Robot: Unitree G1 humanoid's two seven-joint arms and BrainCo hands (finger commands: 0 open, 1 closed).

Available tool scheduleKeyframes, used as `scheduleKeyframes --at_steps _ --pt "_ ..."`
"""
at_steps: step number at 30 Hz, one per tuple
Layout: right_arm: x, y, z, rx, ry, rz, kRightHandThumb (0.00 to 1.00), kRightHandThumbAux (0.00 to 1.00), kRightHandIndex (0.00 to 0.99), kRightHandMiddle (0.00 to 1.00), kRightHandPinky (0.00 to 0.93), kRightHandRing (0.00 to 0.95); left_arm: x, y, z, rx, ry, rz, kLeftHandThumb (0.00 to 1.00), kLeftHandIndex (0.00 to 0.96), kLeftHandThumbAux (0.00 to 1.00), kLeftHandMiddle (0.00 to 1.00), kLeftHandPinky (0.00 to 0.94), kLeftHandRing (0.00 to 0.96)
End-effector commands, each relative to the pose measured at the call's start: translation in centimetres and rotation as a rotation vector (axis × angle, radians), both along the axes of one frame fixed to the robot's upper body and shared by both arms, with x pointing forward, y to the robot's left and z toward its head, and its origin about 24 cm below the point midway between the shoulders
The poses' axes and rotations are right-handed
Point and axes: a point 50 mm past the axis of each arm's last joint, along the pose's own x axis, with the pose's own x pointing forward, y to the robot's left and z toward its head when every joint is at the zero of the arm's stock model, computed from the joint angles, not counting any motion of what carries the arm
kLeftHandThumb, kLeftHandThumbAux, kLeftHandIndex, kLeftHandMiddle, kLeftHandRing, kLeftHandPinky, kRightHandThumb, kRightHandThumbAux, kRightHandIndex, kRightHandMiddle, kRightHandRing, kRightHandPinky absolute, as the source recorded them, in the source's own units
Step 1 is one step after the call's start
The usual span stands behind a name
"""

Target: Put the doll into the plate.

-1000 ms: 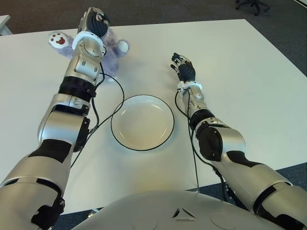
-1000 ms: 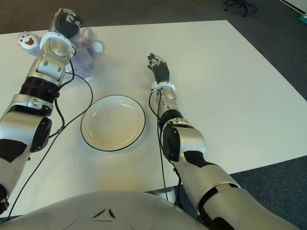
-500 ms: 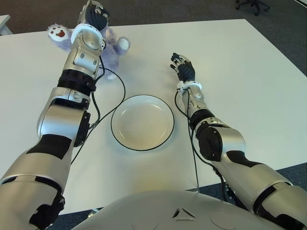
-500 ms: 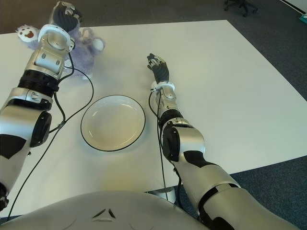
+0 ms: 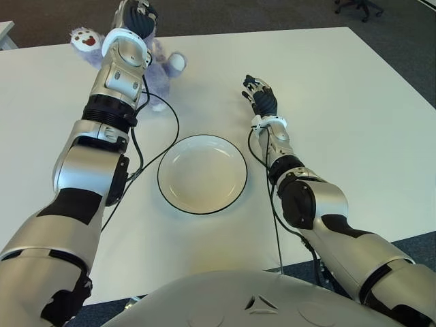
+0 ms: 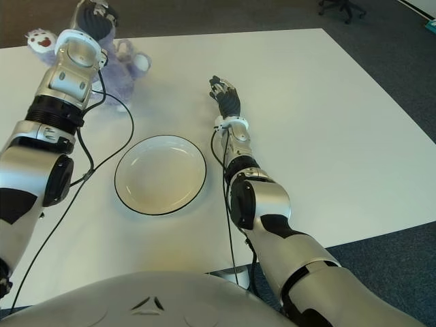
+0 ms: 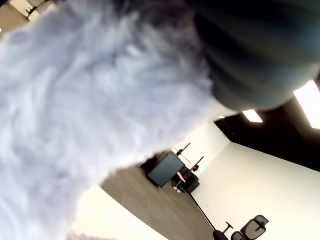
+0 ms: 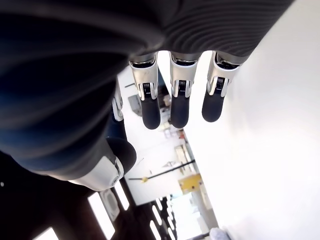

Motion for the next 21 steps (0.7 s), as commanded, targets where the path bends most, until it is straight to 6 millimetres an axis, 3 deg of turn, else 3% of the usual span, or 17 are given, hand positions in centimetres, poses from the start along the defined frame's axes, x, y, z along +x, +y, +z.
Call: scheduleKeyframes --at_steps 1,21 --pt "-1.5 0.4 -3.2 -0.019 0.135 0.016 0.703 0.733 0.4 0.14 0.135 0.104 0.4 -0.1 0.3 0.019 0.007 -0.035 0.726 0.446 0.686 0.826 0.86 0.849" --pt "-1.4 0.9 -2.8 -0.004 0.12 0.016 0.709 0.733 0.401 0.15 0.145 0.114 0.8 -1.2 2.5 0.097 -0.045 -0.106 0.727 0.447 0.684 0.821 0.864 0.84"
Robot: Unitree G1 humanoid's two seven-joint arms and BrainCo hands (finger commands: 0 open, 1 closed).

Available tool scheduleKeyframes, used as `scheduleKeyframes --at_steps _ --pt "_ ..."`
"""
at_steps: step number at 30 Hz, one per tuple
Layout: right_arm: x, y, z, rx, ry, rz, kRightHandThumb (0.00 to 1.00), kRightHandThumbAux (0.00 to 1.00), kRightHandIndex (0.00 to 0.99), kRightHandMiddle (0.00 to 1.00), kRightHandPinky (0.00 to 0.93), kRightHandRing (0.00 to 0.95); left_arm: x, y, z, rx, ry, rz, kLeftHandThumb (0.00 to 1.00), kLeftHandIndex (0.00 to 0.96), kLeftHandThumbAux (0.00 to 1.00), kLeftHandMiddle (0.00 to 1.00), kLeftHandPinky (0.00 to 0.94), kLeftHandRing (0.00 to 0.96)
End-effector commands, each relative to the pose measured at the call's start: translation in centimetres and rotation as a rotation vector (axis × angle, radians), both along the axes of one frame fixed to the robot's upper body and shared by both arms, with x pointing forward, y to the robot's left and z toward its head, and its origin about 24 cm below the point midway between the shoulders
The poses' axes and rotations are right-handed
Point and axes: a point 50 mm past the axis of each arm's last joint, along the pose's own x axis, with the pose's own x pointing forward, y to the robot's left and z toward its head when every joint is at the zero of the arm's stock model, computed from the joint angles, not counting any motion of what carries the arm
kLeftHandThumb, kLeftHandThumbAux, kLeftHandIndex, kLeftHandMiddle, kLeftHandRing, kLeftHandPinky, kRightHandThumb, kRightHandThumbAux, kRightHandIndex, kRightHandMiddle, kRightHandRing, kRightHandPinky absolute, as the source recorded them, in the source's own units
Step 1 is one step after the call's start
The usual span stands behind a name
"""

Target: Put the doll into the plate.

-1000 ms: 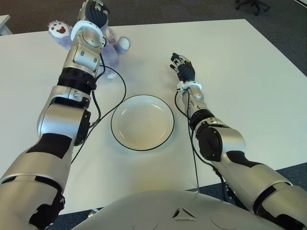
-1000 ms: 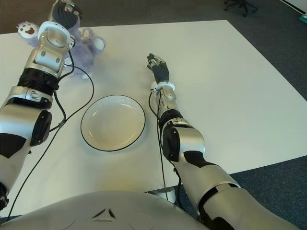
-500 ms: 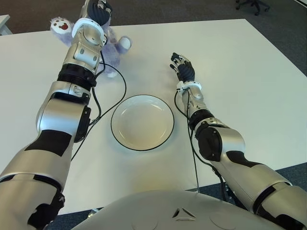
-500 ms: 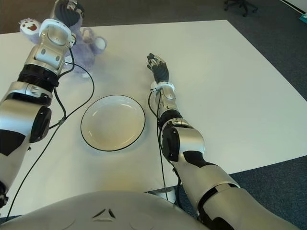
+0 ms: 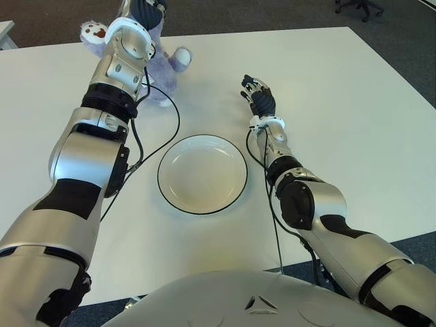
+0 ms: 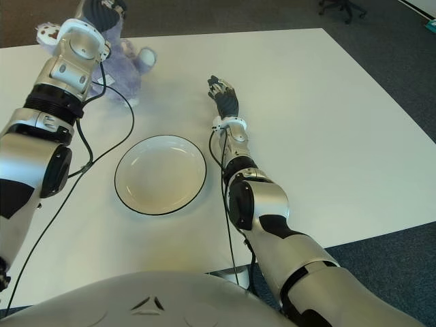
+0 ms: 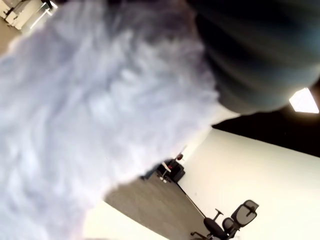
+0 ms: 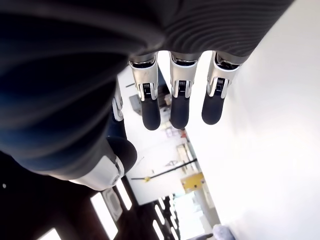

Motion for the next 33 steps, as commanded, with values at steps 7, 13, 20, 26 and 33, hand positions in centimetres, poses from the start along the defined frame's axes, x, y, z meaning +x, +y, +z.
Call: scheduleKeyframes --at_steps 7,13,20,26,33 --pt "-1.3 0.5 -2.8 0.042 0.121 0.008 0.711 0.734 0.4 0.148 0.142 0.115 0.1 -0.4 1.8 0.017 -0.033 -0.006 0.728 0.446 0.685 0.824 0.864 0.845" --pt "-1.2 0.8 -2.6 0.024 0.122 0.017 0.708 0.733 0.4 0.138 0.141 0.103 -0.1 -1.7 2.6 -0.001 -0.054 0.004 0.729 0.446 0.686 0.817 0.857 0.843" --pt "-1.1 0.8 -2.4 0.021 0.126 0.009 0.709 0.734 0.401 0.142 0.172 0.117 -0.3 -1.8 2.9 -0.012 -0.041 -0.018 0.732 0.445 0.687 0.814 0.856 0.843" --pt "-1.2 1.0 -2.5 0.008 0.115 0.023 0.71 0.734 0.4 0.146 0.156 0.125 -0.3 -1.7 3.3 -0.005 -0.043 -0.028 0.735 0.445 0.687 0.814 0.855 0.841" --pt "-1.2 0.9 -2.5 -0.018 0.109 0.019 0.708 0.734 0.4 0.141 0.164 0.118 -0.5 -1.8 3.5 0.023 -0.072 -0.036 0.736 0.445 0.686 0.814 0.855 0.841"
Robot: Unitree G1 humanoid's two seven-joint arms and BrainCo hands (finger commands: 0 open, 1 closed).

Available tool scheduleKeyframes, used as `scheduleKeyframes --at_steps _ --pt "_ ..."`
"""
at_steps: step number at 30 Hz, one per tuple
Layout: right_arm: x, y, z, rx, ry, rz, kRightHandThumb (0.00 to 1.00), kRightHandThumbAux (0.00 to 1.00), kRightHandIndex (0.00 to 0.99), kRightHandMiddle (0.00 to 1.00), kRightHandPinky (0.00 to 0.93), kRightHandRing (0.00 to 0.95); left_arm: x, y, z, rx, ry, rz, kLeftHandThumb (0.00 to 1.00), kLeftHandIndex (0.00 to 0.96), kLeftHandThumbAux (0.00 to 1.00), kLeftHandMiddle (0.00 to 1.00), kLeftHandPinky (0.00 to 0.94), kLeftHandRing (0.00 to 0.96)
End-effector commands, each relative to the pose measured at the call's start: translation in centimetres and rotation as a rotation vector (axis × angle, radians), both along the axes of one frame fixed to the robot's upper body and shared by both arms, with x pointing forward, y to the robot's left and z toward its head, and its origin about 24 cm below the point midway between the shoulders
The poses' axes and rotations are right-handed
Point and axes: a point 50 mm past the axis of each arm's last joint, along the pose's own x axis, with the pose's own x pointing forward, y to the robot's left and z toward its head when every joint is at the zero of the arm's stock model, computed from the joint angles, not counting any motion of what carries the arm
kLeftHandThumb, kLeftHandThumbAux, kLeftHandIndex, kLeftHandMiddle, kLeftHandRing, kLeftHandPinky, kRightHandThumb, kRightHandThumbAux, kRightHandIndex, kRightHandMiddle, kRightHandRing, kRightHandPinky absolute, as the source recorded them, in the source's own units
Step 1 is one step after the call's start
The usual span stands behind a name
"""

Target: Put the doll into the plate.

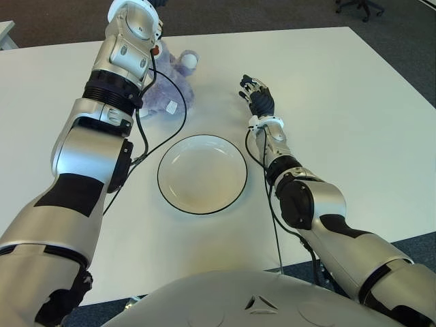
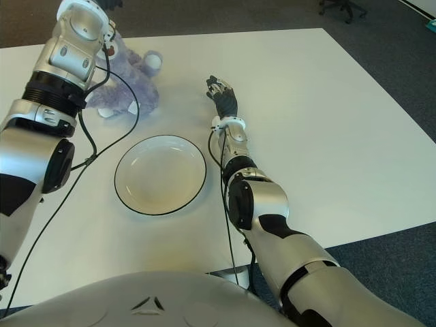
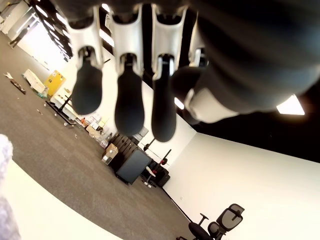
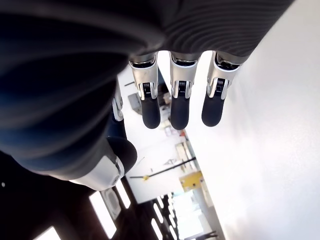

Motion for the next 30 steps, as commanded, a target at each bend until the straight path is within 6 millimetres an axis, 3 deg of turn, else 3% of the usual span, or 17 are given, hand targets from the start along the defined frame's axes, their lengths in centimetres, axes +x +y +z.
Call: scheduleKeyframes --at_steps 1,30 --pt "-1.2 0.55 -2.73 0.002 0.134 0.006 0.708 0.734 0.4 0.141 0.168 0.119 -0.22 0.11 0.03 0.03 -0.009 -0.009 0.736 0.445 0.686 0.814 0.856 0.841" --pt "-1.08 0.67 -2.72 0.009 0.157 0.017 0.711 0.734 0.4 0.146 0.153 0.116 -0.6 -0.74 0.89 0.086 -0.063 -0.089 0.732 0.446 0.688 0.816 0.855 0.84"
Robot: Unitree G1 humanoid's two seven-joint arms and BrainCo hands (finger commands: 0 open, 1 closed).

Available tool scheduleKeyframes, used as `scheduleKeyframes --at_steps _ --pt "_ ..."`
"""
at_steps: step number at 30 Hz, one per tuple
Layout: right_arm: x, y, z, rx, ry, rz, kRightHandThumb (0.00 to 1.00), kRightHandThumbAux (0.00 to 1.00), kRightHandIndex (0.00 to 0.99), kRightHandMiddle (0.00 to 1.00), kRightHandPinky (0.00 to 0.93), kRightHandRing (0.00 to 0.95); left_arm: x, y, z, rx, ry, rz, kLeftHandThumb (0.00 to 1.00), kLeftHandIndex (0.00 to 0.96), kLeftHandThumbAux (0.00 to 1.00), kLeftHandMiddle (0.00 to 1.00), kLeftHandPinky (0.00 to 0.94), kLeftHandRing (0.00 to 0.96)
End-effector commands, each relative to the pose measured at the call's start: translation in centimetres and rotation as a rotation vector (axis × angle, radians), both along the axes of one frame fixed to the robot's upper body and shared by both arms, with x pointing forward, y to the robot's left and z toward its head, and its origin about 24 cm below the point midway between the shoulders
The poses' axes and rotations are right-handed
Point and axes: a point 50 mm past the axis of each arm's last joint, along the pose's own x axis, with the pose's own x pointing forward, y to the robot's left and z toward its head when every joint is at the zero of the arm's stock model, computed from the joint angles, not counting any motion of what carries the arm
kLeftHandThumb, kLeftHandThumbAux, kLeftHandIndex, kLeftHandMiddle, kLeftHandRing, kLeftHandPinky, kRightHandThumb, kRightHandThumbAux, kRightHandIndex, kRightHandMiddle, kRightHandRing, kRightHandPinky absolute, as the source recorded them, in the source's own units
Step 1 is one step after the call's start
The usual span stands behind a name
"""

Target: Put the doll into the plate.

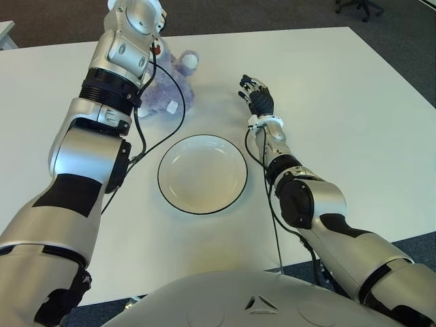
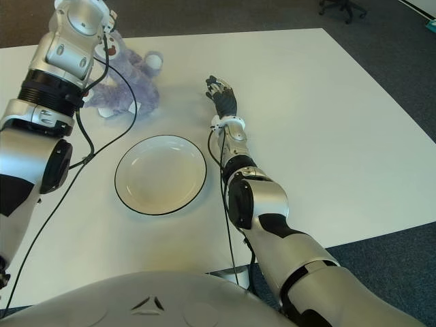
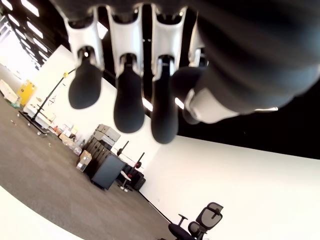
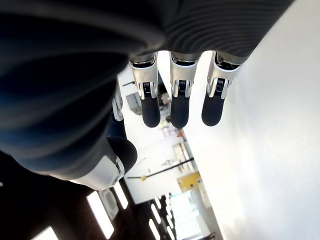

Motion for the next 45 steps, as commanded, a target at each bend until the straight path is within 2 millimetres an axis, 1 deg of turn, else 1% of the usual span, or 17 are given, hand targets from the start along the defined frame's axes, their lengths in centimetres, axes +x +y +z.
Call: scheduleKeyframes --at_steps 1,7,14,18,22,23,27,32,34,35,36,38,39,40,41,42,45 --pt "-1.2 0.6 -2.6 0.005 0.134 0.017 0.71 0.735 0.4 0.147 0.152 0.116 0.0 0.4 -0.8 0.032 0.029 -0.002 0.732 0.446 0.688 0.816 0.854 0.838" --pt "-1.2 0.6 -2.7 -0.003 0.137 0.017 0.71 0.735 0.4 0.144 0.16 0.118 -0.1 0.4 -1.0 0.036 0.023 -0.013 0.732 0.445 0.689 0.816 0.852 0.836" --pt "-1.3 0.6 -2.8 -0.052 0.136 0.016 0.708 0.734 0.4 0.143 0.159 0.118 -1.4 0.0 -2.2 -0.053 -0.074 -0.025 0.741 0.445 0.689 0.801 0.808 0.826" --pt "-1.2 0.5 -2.8 -0.042 0.145 0.014 0.709 0.734 0.4 0.141 0.168 0.121 -2.5 -0.2 -3.1 -0.057 -0.131 -0.016 0.743 0.445 0.689 0.797 0.822 0.818" --pt "-1.1 0.6 -2.7 -0.038 0.152 0.013 0.709 0.733 0.401 0.132 0.165 0.116 -2.9 0.0 -3.4 -0.036 -0.159 0.01 0.741 0.446 0.688 0.794 0.83 0.81" --pt "-1.1 0.6 -2.7 -0.038 0.152 0.013 0.709 0.733 0.401 0.132 0.158 0.114 -3.0 0.0 -3.4 -0.032 -0.163 0.018 0.737 0.445 0.688 0.784 0.788 0.801" --pt "-1.1 0.7 -2.5 -0.048 0.136 0.017 0.706 0.733 0.401 0.131 0.15 0.111 -4.1 0.7 -3.4 -0.009 -0.183 0.066 0.724 0.438 0.688 0.76 0.717 0.771" --pt "-1.0 0.6 -2.5 -0.087 0.127 0.024 0.703 0.733 0.401 0.131 0.152 0.108 -4.9 1.2 -4.3 -0.02 -0.149 0.147 0.71 0.425 0.687 0.731 0.68 0.735" --pt "-1.1 0.4 -2.6 -0.106 0.124 0.022 0.702 0.733 0.401 0.132 0.151 0.108 -5.1 1.3 -4.8 -0.021 -0.136 0.195 0.698 0.418 0.691 0.718 0.691 0.712" --pt "-1.1 0.3 -2.7 -0.112 0.122 0.021 0.701 0.733 0.401 0.133 0.15 0.108 -5.2 1.3 -4.9 -0.018 -0.133 0.21 0.526 0.346 0.468 0.711 0.691 0.702" --pt "-1.2 0.1 -2.8 -0.115 0.121 0.019 0.701 0.733 0.401 0.133 0.15 0.108 -5.3 1.3 -5.0 -0.011 -0.131 0.222 0.481 0.328 0.412 0.71 0.692 0.699" --pt "-1.2 0.1 -2.8 -0.121 0.123 0.019 0.702 0.733 0.402 0.134 0.15 0.108 -5.5 1.3 -5.1 0.006 -0.123 0.242 0.422 0.314 0.374 0.69 0.667 0.679" --pt "-1.1 0.1 -2.7 -0.123 0.124 0.021 0.702 0.733 0.403 0.135 0.156 0.108 -5.6 1.3 -5.2 0.013 -0.119 0.25 0.383 0.288 0.357 0.57 0.522 0.55" --pt "-1.1 0.2 -2.7 -0.125 0.125 0.024 0.703 0.732 0.404 0.136 0.157 0.108 -5.7 1.2 -5.3 0.02 -0.115 0.256 0.376 0.284 0.354 0.549 0.497 0.528" --pt "-1.1 0.2 -2.7 -0.127 0.126 0.025 0.703 0.732 0.404 0.138 0.159 0.109 -5.8 1.2 -5.4 0.023 -0.112 0.26 0.355 0.264 0.347 0.487 0.429 0.458" --pt "-1.1 0.2 -2.6 -0.13 0.124 0.027 0.703 0.732 0.404 0.138 0.16 0.109 -6.0 1.2 -5.5 0.027 -0.111 0.265 0.349 0.259 0.346 0.471 0.412 0.44" --pt "-1.1 0.2 -2.6 -0.133 0.119 0.033 0.704 0.732 0.405 0.145 0.157 0.111 -6.3 1.2 -5.7 0.035 -0.11 0.276 0.301 0.204 0.327 0.406 0.304 0.368"
